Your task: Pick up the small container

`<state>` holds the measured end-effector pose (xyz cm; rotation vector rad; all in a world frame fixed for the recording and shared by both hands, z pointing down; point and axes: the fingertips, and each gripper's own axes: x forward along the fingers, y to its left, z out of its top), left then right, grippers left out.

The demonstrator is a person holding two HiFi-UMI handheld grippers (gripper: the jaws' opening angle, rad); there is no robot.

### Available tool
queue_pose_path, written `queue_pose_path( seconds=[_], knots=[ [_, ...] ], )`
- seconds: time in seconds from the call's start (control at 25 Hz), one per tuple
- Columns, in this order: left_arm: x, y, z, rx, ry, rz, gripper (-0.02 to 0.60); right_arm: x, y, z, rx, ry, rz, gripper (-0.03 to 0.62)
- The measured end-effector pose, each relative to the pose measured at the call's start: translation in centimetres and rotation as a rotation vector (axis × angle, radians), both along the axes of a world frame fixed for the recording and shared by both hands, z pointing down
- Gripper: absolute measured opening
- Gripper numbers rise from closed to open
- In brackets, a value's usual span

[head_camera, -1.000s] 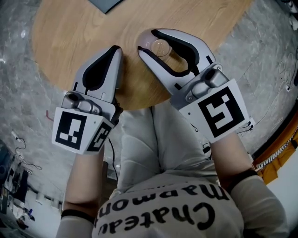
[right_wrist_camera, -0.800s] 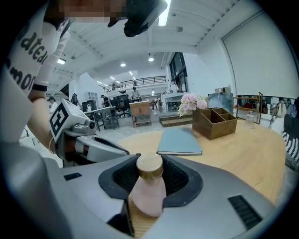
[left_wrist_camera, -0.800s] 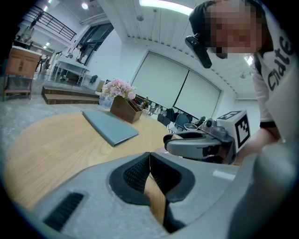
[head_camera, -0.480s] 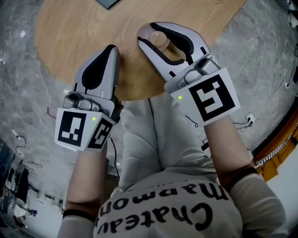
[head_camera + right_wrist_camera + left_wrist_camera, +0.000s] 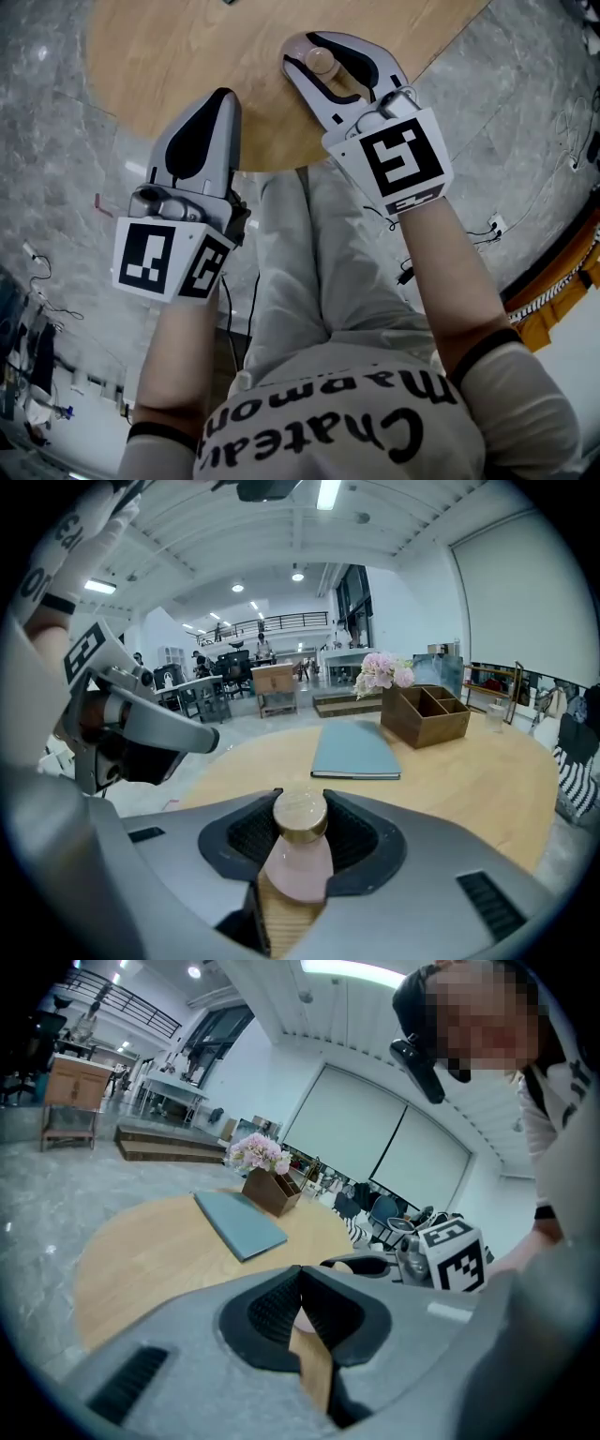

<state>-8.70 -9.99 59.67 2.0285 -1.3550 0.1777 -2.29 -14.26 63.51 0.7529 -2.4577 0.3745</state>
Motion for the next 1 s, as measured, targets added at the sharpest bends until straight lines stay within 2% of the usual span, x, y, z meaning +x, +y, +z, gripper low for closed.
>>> queue_pose_path(
  seconds=[0.2,0.56,0.76,1.0],
  knots=[
    [-1.1,-0.9,-2.2,0.020,-0.006,-0.028,0.015,0.1,-0.1,-0.1,-0.018,0.025,0.035,0.130],
    [-1.7,-2.0,-7.1,0.062,-0.026,-0.038,0.015,0.6,0.4,-0.5,-0.114,0.067,0.059,0.130],
    [-1.9,-2.4,-10.6,0.101,-0.018,-0.038,0.015,1.0,0.6,-2.7,-0.137,0.076,0.072,0.130],
    [-2.4,-2.8,-15.5,0.121,-0.057,-0.033,0.015,1.0,0.7,-7.9,-0.149,0.048,0.121,0.130]
  ],
)
